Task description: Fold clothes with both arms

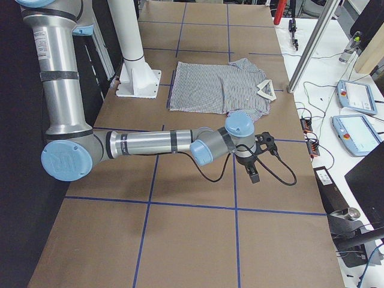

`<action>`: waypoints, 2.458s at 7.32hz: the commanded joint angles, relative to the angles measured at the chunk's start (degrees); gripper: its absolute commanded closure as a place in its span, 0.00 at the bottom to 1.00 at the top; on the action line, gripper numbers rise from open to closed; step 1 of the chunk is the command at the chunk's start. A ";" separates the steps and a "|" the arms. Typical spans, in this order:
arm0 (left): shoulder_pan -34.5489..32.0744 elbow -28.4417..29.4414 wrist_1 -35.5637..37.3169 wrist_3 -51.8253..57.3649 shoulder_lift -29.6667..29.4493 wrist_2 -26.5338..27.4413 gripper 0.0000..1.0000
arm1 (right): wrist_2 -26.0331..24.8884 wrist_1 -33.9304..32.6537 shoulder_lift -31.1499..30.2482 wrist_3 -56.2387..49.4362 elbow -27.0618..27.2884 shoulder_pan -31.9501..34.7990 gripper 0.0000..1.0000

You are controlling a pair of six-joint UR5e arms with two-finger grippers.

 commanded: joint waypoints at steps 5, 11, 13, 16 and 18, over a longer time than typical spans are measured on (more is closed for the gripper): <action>0.86 2.19 -4.29 -2.49 -3.51 0.03 0.00 | -14.74 14.25 13.34 45.94 -1.97 -25.50 0.02; 1.74 2.19 -4.29 -2.49 -3.68 0.03 0.00 | -28.51 12.59 21.79 48.57 -14.62 -35.39 0.48; 1.74 2.27 -4.29 -2.41 -3.68 0.03 0.00 | -30.37 12.50 22.16 48.57 -15.07 -36.98 0.53; 1.82 2.36 -4.29 -2.49 -3.68 0.03 0.00 | -31.16 12.41 21.64 48.05 -15.07 -37.69 0.60; 1.91 2.45 -4.38 -2.41 -3.60 0.03 0.00 | -31.25 12.50 21.72 47.78 -15.42 -37.69 0.60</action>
